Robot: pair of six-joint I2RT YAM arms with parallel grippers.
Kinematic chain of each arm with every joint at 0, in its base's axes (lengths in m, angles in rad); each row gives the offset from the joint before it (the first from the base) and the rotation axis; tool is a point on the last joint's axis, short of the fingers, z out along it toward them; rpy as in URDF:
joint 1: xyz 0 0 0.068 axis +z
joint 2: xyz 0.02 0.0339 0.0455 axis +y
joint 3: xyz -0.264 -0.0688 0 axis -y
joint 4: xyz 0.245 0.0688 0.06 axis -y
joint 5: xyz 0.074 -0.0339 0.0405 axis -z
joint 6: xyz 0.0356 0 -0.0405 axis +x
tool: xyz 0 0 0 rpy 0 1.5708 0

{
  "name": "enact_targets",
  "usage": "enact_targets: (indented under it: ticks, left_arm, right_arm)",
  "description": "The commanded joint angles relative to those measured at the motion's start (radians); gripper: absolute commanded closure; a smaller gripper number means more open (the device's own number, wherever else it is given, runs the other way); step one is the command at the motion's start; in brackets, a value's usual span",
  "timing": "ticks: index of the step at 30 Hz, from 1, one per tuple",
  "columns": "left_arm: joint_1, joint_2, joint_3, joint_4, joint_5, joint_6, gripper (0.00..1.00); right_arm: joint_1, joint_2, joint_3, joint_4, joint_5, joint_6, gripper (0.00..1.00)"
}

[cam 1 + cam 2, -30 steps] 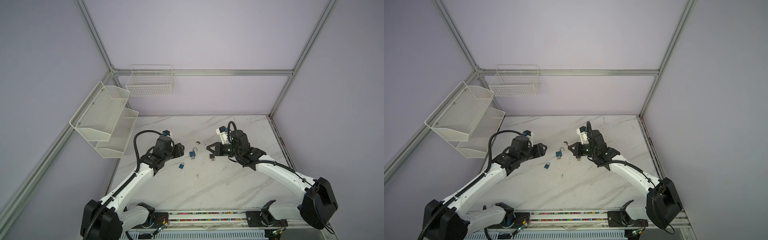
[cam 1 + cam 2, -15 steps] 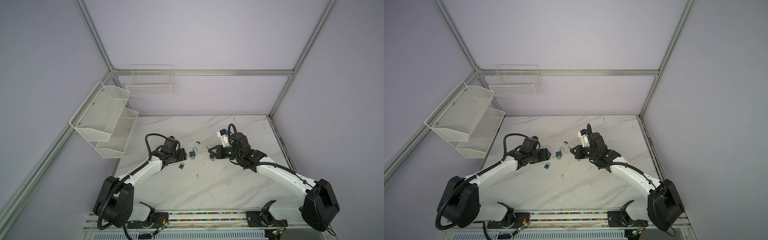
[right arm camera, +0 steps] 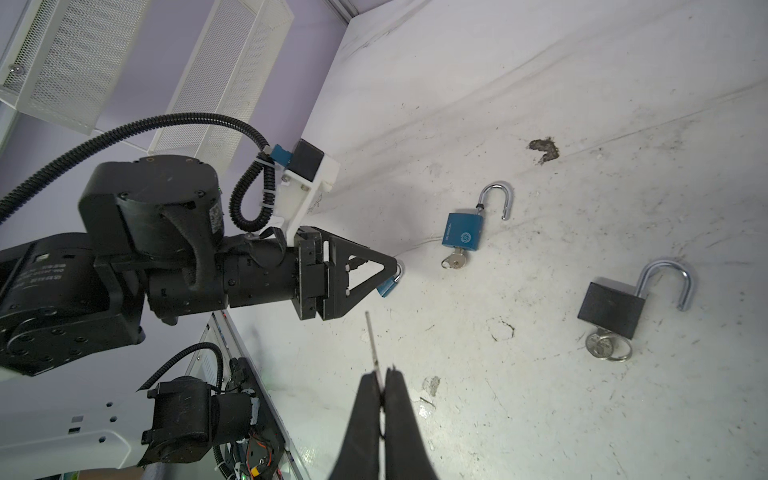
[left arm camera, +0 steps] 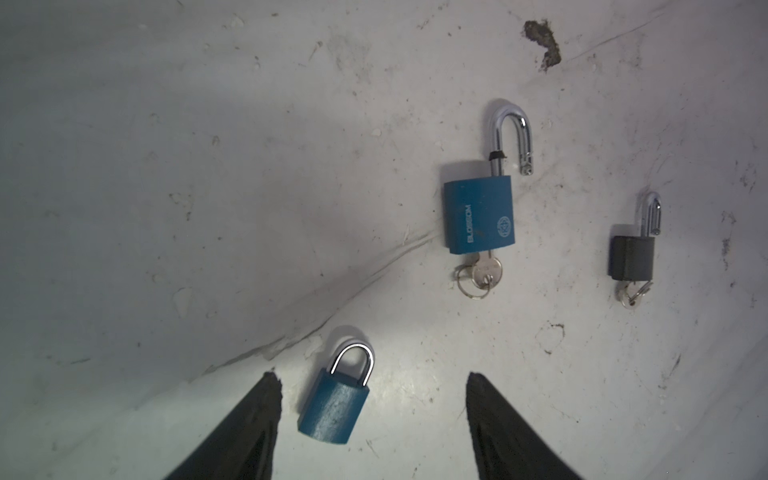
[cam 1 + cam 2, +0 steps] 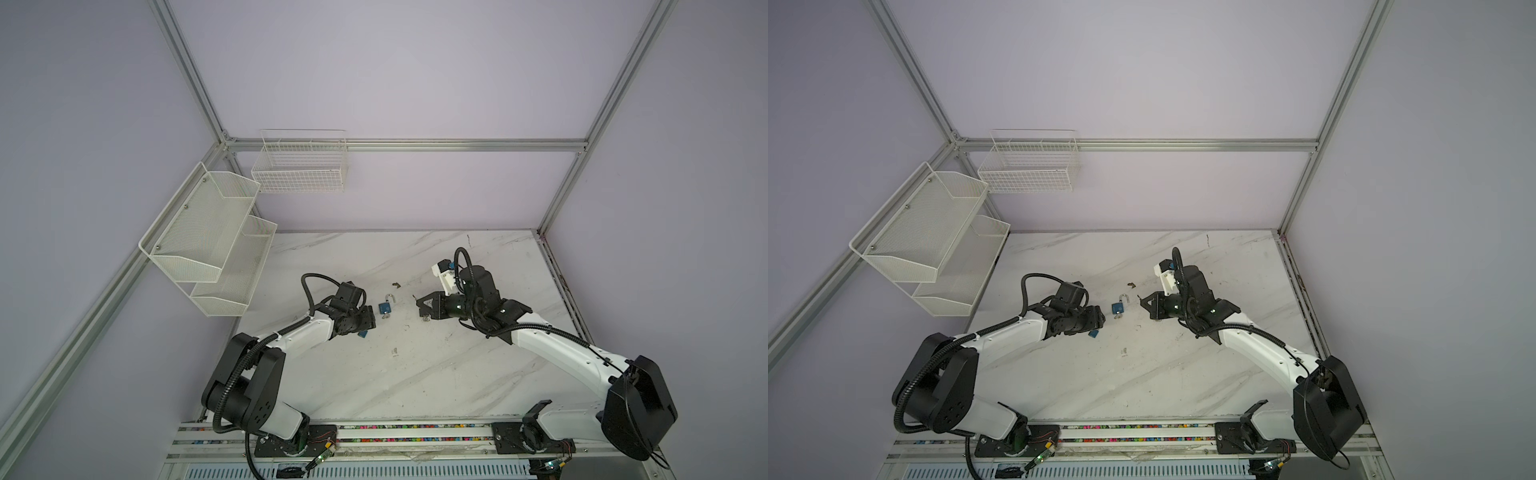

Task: Unlock with the key
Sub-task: 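Close the left gripper on the small blue padlock body and lift it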

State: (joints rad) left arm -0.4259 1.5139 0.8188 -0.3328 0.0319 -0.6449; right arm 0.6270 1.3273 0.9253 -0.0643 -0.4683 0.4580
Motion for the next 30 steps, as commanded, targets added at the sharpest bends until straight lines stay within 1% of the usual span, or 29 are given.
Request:
enact_targets:
  ticks: [1, 5, 9, 14, 20, 26, 30]
  left_arm:
    - [-0.008, 0.004, -0.035, 0.023, -0.028, -0.012, 0.30]
    - [-0.023, 0.009, -0.038, 0.023, -0.024, -0.018, 0.32]
    - [-0.049, 0.028, -0.035, 0.016, -0.037, -0.072, 0.36]
    - [-0.078, 0.055, -0.013, -0.060, -0.118, -0.106, 0.40]
    - [-0.120, 0.052, -0.017, -0.064, -0.129, -0.145, 0.45]
    - [-0.159, 0.074, 0.016, -0.100, -0.189, -0.165, 0.51]
    - [-0.178, 0.115, 0.064, -0.162, -0.238, -0.158, 0.53]
  right_arm:
    - [-0.001, -0.025, 0.004, -0.009, -0.007, -0.020, 1.00]
    - [-0.001, -0.023, -0.003, -0.002, -0.007, -0.021, 1.00]
    - [-0.001, -0.021, -0.005, -0.001, -0.013, -0.027, 1.00]
    - [-0.001, -0.023, -0.009, -0.004, -0.013, -0.032, 1.00]
    - [-0.001, -0.022, -0.012, -0.005, -0.017, -0.042, 1.00]
    - [-0.001, -0.011, -0.012, -0.001, -0.026, -0.050, 1.00]
    - [-0.001, -0.013, -0.009, -0.005, -0.026, -0.056, 1.00]
